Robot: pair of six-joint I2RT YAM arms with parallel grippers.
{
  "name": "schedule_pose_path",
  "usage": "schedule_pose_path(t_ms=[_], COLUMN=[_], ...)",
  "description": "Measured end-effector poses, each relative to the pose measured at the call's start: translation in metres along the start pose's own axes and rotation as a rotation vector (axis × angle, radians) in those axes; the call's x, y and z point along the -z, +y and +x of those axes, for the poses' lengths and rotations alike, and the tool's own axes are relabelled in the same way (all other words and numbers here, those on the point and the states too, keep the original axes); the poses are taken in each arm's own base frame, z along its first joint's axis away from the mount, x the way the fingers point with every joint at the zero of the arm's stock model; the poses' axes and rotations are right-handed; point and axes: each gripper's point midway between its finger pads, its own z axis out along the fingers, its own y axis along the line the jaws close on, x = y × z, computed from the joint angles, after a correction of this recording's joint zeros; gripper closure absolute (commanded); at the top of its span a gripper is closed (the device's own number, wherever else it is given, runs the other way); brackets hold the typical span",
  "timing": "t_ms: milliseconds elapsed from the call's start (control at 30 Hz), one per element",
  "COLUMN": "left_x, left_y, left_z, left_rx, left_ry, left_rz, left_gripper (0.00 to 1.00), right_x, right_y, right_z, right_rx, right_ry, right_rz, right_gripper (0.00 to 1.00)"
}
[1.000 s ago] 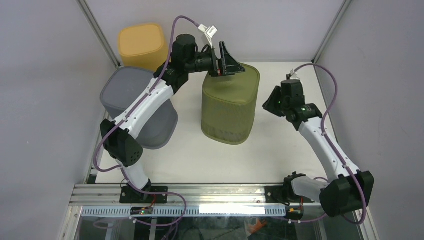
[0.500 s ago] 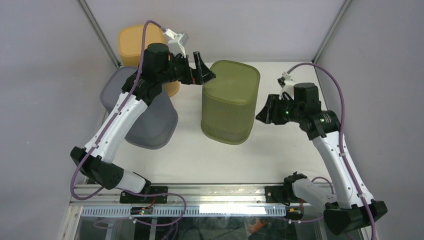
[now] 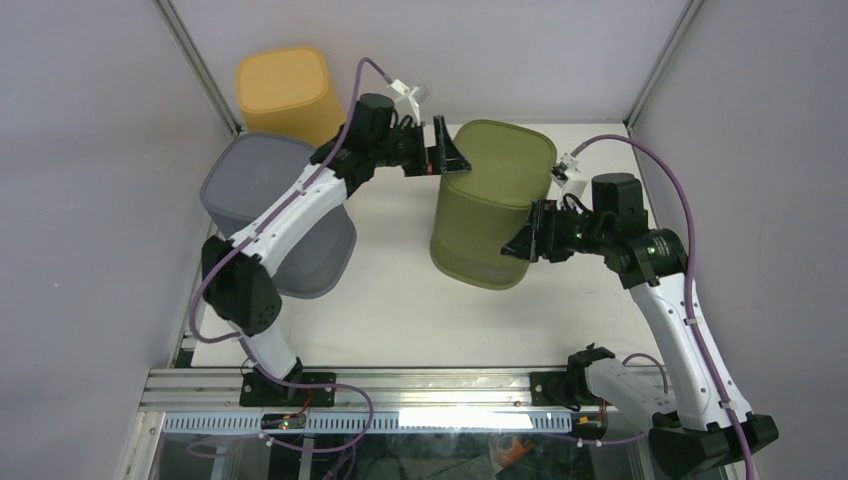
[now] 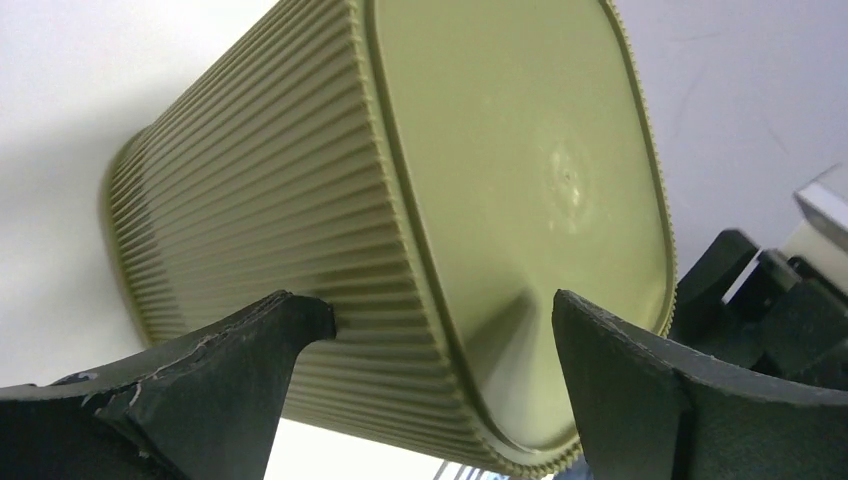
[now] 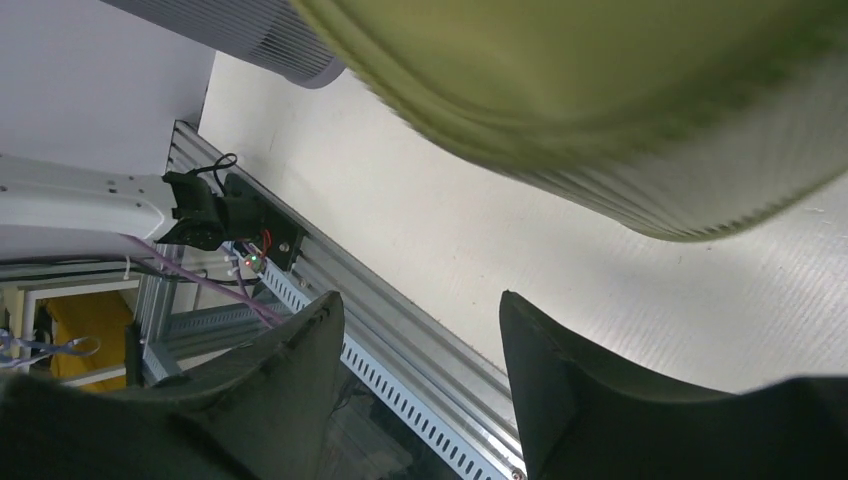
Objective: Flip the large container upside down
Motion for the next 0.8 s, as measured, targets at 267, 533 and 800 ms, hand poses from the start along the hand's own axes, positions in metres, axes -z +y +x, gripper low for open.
schedule_pose_path(t_ms=[267, 533, 800], left_x=[-0.088, -0.059, 0.025], left_y=[-0.037, -0.047, -0.068], left_z=[-0.003, -0.033, -0.079], left_rx=[0.056, -0.045, -0.176], left_ry=[0.035, -0.064, -0.254], left_rz=[0.190, 0.107, -0.001], left_gripper=[0.01, 0.01, 0.01], right_x=[-0.001, -0.033, -0.115], right_y=[-0.010, -0.075, -0.146], right_z=[-0.007, -0.048, -0.147], right_rx=[-0.044, -0.214, -0.309], right_ry=[-0.019, -0.219, -0.292], right_rz=[0.073, 0.348, 0.469], right_gripper=[0.37, 0.37, 0.31])
